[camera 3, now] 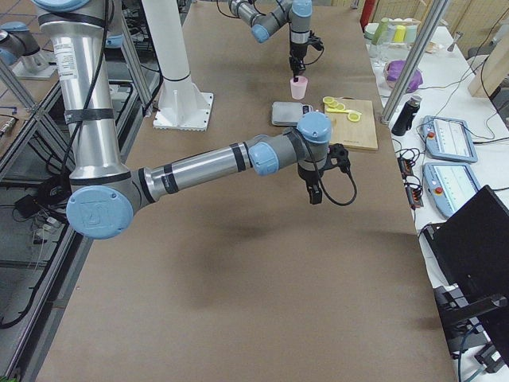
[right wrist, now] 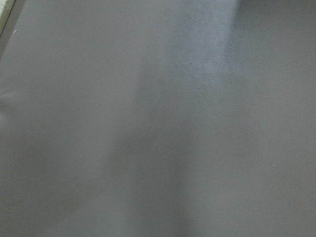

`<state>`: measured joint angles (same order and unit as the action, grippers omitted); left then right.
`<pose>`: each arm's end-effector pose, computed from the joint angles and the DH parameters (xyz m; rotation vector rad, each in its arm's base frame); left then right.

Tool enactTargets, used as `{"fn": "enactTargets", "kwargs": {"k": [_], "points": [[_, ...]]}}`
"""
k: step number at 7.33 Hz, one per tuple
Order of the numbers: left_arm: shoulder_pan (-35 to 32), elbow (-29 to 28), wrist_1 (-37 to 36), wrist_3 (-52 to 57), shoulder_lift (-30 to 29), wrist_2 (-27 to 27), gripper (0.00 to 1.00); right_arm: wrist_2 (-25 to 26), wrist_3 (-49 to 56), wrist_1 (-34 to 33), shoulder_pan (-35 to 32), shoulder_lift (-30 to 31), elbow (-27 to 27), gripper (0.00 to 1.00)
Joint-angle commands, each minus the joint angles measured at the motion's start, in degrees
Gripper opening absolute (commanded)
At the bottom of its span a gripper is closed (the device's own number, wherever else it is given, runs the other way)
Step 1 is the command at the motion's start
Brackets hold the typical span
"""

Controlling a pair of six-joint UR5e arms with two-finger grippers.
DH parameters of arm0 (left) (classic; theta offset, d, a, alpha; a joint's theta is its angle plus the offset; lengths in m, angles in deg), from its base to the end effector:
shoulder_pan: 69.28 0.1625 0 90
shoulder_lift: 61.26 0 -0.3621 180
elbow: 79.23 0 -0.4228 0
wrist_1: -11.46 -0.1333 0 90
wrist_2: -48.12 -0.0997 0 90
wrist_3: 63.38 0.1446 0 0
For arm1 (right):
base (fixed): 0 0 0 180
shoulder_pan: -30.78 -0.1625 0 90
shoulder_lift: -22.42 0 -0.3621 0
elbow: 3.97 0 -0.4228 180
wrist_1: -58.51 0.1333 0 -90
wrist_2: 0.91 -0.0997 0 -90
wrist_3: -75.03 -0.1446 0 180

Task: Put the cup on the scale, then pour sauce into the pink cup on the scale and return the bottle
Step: 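Carry the pink cup with the left gripper onto the scale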

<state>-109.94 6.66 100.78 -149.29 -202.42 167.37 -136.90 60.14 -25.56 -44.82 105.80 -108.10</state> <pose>0.5131 -0.5233 0.0950 -0.1453 0.9197 -0.3855 -0.1137 -0.5607 0.4174 0.2267 -0.8734 -0.1788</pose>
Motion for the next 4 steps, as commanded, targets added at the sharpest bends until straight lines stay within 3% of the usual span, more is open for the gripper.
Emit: {"fn": "enactTargets", "kwargs": {"k": [1,2,4], "points": [[4.68,-2.75,0.67,-2.32,-1.48,-4.16,0.0,0.37,-4.44,-2.66,3.35,-1.19,-3.97,1.0],[5.58,-3.27,0.76,-2.94,-1.39,-4.89,0.0,0.2,-4.36,-7.12,3.35,-2.94,-5.46,1.0],[6.12,-3.63,0.76,-2.95,-1.31,-4.99,0.0,0.02,-4.35,-7.78,3.71,-3.22,-6.26,1.0]]}}
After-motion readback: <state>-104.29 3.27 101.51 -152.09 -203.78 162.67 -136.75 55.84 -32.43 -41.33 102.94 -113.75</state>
